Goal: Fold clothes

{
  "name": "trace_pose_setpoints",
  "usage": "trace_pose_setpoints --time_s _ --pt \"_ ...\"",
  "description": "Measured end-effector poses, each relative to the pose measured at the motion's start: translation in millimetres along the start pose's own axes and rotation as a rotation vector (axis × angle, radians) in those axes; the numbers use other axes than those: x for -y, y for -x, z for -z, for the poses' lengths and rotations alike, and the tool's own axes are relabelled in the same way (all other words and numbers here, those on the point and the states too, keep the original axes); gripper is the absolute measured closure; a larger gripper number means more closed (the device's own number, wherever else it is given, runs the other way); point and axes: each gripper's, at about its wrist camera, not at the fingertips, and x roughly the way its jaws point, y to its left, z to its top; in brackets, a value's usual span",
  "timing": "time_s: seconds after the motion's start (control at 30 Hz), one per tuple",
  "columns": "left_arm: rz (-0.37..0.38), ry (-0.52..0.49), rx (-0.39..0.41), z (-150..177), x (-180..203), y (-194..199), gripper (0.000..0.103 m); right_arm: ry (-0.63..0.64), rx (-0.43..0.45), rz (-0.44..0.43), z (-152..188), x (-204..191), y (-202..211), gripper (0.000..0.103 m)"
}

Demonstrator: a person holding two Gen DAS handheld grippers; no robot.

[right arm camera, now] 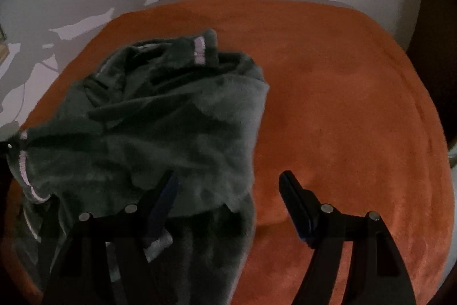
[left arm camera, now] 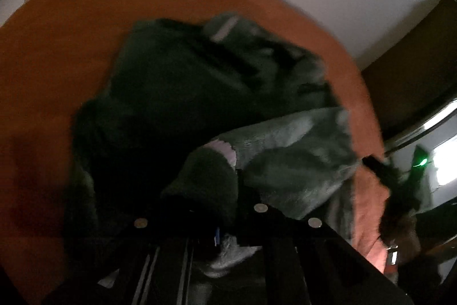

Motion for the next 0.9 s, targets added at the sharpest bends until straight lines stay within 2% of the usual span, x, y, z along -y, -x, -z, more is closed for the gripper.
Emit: trace_pose_setpoints --time_s 0.03,0.1,0.13,0.2,0.27,0.33,0.4,0.47,0.53,0.57,0.6,0.63,0.67,0.7,0.73,0.77,0.8,0.9 --pt "-0.013 0.001 -0.015 1 -6 -6 0.094 -0.005 -0.025 0.009 -1 1 -11 0.03" --pt "-0.011 0.04 -0.041 3 -18 -23 0.082 0.005 -0.094 0.081 0 4 -34 0.031" --pt "0.019 0.081 -0.053 5 -23 -26 0.078 0.011 -0.13 0.124 3 7 -44 0.031" --pt "0.078 0.162 -0.077 8 -34 -31 0.06 0.001 -0.167 0.172 10 16 -52 0.031" --pt "0.134 0.185 -0.083 13 -32 -20 0.051 -0.041 -0.145 0.175 13 25 -40 0.031" --pt "0.144 0.142 -0.069 18 -22 -5 0.047 -0.07 -0.108 0.166 15 32 -25 0.031" --pt "0.174 0.101 -0.053 23 -11 9 0.041 -0.061 -0.029 0.117 16 31 -1 0.031" --pt "0.19 0.045 -0.062 27 2 13 0.034 0.043 0.051 0.049 18 20 22 0.031" --pt "0.196 -0.006 -0.08 27 14 10 0.031 0.199 0.057 0.049 20 5 25 0.031" --pt "0.172 -0.021 -0.091 25 20 1 0.031 0.272 0.027 0.058 19 -1 18 0.031" --pt "0.147 -0.036 -0.103 24 25 -8 0.032 0.339 -0.018 0.066 18 -7 7 0.031" --pt "0.114 -0.038 -0.118 24 26 -15 0.04 0.386 -0.065 0.078 16 -10 -5 0.036" --pt "0.125 -0.022 -0.141 26 27 -23 0.091 0.421 -0.112 0.091 13 -11 -19 0.051" --pt "0.135 -0.004 -0.163 27 29 -31 0.096 0.441 -0.146 0.096 11 -11 -27 0.065" --pt "0.143 0.027 -0.16 29 27 -28 0.096 0.453 -0.173 0.094 9 -10 -32 0.087" --pt "0.156 0.02 -0.117 32 28 -12 0.096 0.465 -0.199 0.093 7 -9 -37 0.088" --pt "0.168 0.013 -0.073 34 28 4 0.096 0.445 -0.19 0.074 5 -4 -31 0.09" --pt "0.213 -0.033 0.041 46 31 53 0.096 0.301 -0.098 -0.049 -1 22 6 0.09"
